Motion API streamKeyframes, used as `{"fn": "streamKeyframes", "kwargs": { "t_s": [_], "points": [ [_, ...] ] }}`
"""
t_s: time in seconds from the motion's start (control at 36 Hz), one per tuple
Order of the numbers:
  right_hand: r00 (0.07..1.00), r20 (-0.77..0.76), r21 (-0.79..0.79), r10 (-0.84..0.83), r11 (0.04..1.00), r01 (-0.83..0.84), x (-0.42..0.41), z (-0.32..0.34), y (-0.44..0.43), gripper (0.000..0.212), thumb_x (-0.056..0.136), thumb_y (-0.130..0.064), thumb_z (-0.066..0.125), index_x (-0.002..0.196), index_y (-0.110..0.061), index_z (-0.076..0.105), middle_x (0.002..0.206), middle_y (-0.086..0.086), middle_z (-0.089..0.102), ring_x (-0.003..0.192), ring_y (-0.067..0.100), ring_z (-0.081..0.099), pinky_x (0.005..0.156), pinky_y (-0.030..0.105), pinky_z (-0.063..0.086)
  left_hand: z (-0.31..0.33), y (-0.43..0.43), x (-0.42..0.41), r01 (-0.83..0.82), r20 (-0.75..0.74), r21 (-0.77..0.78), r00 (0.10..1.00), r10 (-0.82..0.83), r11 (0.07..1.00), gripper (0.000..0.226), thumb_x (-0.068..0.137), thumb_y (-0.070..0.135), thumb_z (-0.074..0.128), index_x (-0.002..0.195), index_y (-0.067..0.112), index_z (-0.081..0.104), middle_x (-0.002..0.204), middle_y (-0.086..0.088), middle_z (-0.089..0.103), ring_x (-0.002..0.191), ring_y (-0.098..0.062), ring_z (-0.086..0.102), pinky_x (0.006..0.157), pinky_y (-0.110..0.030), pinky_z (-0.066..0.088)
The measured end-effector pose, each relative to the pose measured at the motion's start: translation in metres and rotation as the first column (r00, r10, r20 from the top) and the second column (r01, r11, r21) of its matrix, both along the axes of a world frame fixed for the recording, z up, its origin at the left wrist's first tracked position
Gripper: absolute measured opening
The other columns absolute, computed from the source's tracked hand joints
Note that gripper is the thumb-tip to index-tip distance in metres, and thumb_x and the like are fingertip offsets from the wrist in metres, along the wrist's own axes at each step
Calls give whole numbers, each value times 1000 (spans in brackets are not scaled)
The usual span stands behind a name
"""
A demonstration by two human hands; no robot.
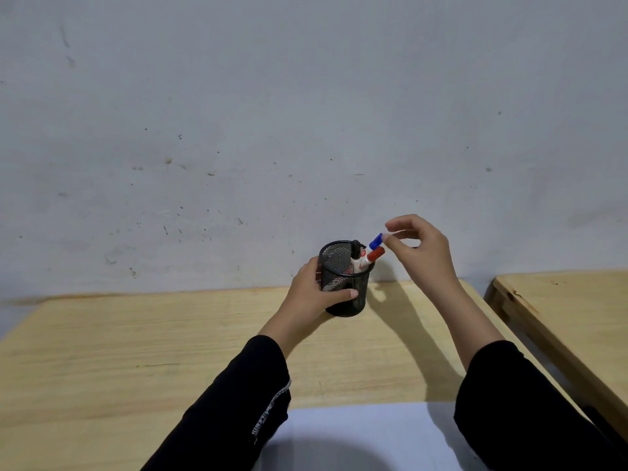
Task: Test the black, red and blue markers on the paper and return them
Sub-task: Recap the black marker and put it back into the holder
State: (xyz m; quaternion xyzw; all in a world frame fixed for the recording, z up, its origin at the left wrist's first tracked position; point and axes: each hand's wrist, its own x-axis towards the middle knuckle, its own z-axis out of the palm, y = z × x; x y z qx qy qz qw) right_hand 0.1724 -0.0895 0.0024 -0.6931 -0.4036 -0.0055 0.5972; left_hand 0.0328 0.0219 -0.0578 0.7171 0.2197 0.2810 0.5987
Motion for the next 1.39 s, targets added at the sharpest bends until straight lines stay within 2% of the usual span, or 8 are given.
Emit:
{"fn": "streamKeyframes", "kwargs": {
  "t_s": [0.11,0.28,0.47,0.61,0.78,1.03,1.17,1.39],
  "points": [
    [997,-72,-88,-20,996,14,-3,-7,10,24,75,-18,73,94,-12,61,96,4,62,82,18,60,64,13,43,0,0,1,-32,-8,34,999,32,999,55,65,11,83,108,26,53,116,3,59,99,0,58,65,-1,45],
    [990,-113,-202,-82,978,58,-12,-26,19,24,70,-19,77,80,-10,58,67,-4,55,60,6,50,55,10,37,-2,1,2,-37,-21,26,999,38,999,54,65,10,83,108,22,53,112,5,61,96,4,58,64,-2,45],
    [991,-120,-104,-52,994,40,-13,-26,17,15,69,-11,75,74,-5,62,63,-4,56,54,2,50,53,5,39,-3,1,1,-48,-21,42,999,49,998,55,65,12,83,112,19,55,115,3,62,101,-1,59,64,-3,46],
    [995,-88,15,-37,999,38,-15,-18,14,15,74,-8,71,77,-8,56,67,-5,57,55,-7,51,59,4,40,-7,-1,2,-121,-49,120,991,127,985,54,58,27,86,106,20,61,108,1,68,96,-10,66,79,-20,54],
    [995,-101,164,-17,986,33,-25,3,0,15,80,-10,68,84,-12,53,77,-7,59,62,-11,54,58,4,40,3,-15,-4,-215,-76,179,970,231,960,30,63,22,84,73,26,56,76,11,64,71,-4,62,57,-7,47],
    [997,-54,341,53,940,-31,-63,42,-39,19,85,-13,63,82,-28,53,89,-11,62,76,-4,60,69,12,47,35,-31,-28,-259,-131,187,949,285,948,11,79,9,68,86,10,59,76,0,58,73,-14,54,55,-5,42],
    [992,51,235,114,964,-123,-88,43,-68,20,82,-9,64,81,-27,55,91,0,65,78,7,62,74,21,50,79,-59,-60,-143,128,203,985,118,969,9,84,14,64,82,21,68,82,-6,68,78,-17,63,80,-30,54],
    [949,246,6,197,979,-204,-125,18,-100,10,82,-11,63,85,-20,60,90,1,61,82,14,61,76,32,53,108,-110,-104,-50,155,349,988,-5,936,9,84,21,67,91,25,69,87,7,70,82,-4,64,79,-17,50]
  ]
}}
